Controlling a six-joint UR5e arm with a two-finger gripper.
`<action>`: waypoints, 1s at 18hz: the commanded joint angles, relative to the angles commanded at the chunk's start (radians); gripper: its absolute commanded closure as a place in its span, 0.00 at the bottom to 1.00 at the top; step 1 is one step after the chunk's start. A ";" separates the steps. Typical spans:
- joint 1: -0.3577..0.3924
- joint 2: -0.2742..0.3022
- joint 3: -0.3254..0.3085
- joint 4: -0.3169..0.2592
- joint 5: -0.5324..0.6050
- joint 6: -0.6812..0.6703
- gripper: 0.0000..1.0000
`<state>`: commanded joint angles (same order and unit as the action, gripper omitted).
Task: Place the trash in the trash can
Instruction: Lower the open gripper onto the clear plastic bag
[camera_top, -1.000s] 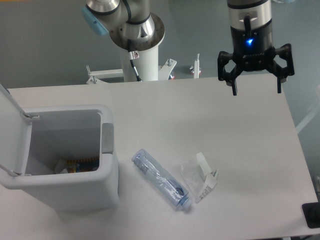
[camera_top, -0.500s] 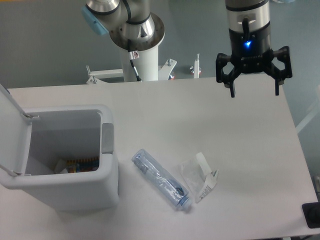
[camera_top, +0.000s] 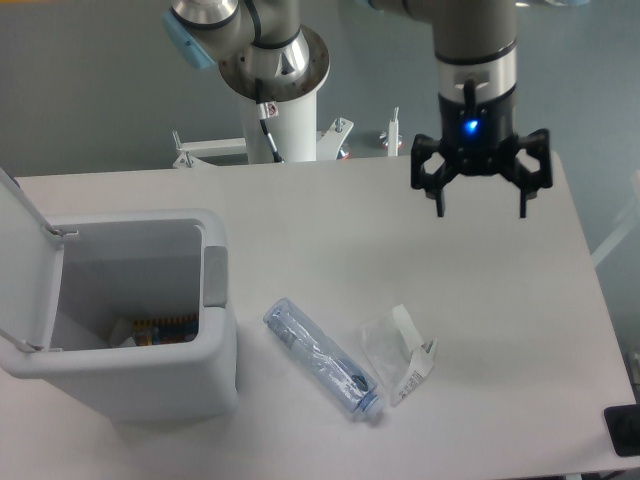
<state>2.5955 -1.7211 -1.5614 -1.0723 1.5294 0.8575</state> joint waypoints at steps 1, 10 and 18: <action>-0.006 -0.003 -0.017 0.000 -0.002 -0.002 0.00; -0.067 -0.155 -0.055 0.073 0.011 -0.022 0.00; -0.071 -0.285 -0.057 0.196 0.055 -0.017 0.00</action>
<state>2.5249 -2.0062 -1.6183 -0.8760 1.5845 0.8406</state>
